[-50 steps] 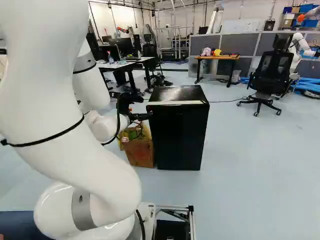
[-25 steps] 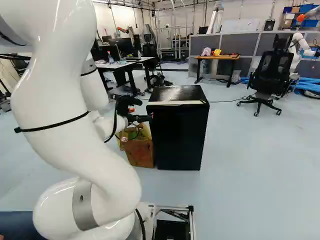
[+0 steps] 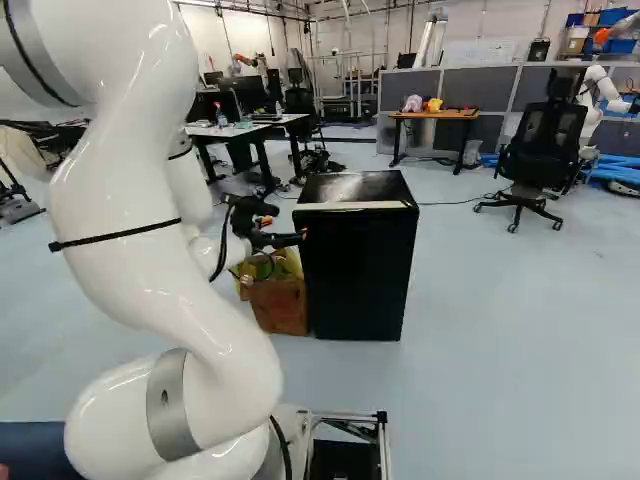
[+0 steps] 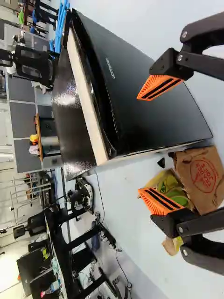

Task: Grab a drink from the fridge

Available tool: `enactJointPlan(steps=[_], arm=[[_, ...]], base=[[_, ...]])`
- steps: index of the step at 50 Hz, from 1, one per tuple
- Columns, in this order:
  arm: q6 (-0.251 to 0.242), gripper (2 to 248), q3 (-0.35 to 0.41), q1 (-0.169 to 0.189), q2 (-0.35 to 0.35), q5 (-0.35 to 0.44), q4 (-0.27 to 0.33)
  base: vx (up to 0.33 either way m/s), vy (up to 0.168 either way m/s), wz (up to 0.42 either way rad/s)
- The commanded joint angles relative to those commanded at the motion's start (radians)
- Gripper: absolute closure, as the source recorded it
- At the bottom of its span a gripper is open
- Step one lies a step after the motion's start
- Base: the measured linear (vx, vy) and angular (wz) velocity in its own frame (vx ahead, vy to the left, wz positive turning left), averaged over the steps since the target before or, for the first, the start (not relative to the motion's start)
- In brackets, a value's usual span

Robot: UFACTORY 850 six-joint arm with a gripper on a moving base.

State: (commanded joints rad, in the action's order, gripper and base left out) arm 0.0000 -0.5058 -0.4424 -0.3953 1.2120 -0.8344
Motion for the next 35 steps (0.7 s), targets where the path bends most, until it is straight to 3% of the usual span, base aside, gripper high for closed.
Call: enactJointPlan(steps=[35], arm=[[0.000, 3, -0.117, -0.064, -0.091, 0.061, -0.212]], base=[[0.000, 0.000, 0.000]])
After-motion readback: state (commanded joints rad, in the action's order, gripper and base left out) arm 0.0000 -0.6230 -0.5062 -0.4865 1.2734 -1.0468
